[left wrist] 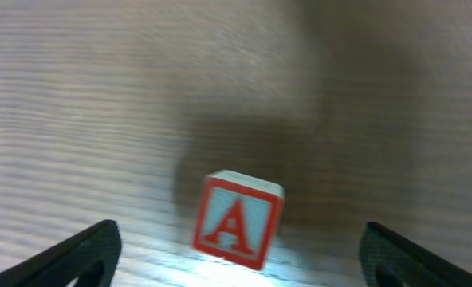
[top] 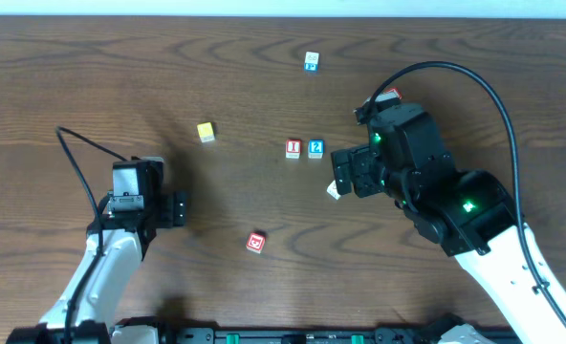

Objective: Spell out Ai2
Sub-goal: 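Move the left gripper over the red 'A' block and grasp it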

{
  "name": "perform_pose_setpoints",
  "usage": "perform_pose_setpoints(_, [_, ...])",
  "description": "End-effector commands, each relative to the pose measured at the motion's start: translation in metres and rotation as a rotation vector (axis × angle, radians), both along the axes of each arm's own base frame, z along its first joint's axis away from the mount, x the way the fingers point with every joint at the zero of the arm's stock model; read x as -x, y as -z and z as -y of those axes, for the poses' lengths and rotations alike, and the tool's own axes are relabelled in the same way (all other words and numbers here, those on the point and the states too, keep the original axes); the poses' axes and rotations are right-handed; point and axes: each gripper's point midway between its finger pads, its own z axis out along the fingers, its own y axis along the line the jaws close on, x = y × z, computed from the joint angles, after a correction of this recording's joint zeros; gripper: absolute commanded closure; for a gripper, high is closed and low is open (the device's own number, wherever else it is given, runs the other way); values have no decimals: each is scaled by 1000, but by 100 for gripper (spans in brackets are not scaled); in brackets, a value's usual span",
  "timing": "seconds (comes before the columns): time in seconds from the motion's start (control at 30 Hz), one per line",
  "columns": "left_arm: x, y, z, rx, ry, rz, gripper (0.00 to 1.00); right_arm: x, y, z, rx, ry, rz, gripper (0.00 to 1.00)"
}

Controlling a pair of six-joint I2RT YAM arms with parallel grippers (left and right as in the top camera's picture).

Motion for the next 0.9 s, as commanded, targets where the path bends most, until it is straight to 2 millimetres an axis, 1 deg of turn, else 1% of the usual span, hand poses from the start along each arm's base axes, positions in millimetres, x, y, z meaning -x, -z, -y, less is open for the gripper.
perform_pose_setpoints(0.0, [-6, 1, 10, 35, 65, -7, 0, -3, -4, 4, 10, 8, 18, 1])
perform_pose_setpoints(0.07, [-5, 4, 10, 36, 65, -17, 0, -4, -5, 3, 8, 11, 26, 1])
perform_pose_setpoints(0.1, [-5, 4, 10, 37, 65, -19, 8, -5, -6, 4, 9, 13, 31, 1])
perform_pose_setpoints(0.17, [-5, 4, 10, 37, 65, -20, 12, -7, -6, 3, 5, 13, 37, 1])
perform_pose_setpoints(0.23, [-5, 5, 10, 37, 65, -20, 21, -7, -7, 2, 4, 13, 39, 1])
perform_pose_setpoints(0.33, [-5, 6, 10, 37, 65, -24, 31, -7, -7, 2, 4, 14, 39, 1])
perform_pose_setpoints(0.37, [-4, 6, 10, 36, 64, -27, 33, -7, -7, 2, 4, 14, 39, 1])
perform_pose_setpoints(0.53, [-1, 9, 6, 17, 54, -43, 37, -7, -7, 2, 3, 13, 39, 1])
perform_pose_setpoints(0.6, [-1, 9, 3, 3, 47, -45, 42, -7, -7, 2, 3, 13, 39, 1])
perform_pose_setpoints(0.77, [-1, 9, 3, 2, 45, -44, 42, -8, -8, 2, -1, 13, 45, 1])
perform_pose_setpoints(0.87, [-1, 9, 3, 4, 40, -43, 44, -9, -9, 1, -3, 14, 48, 1])
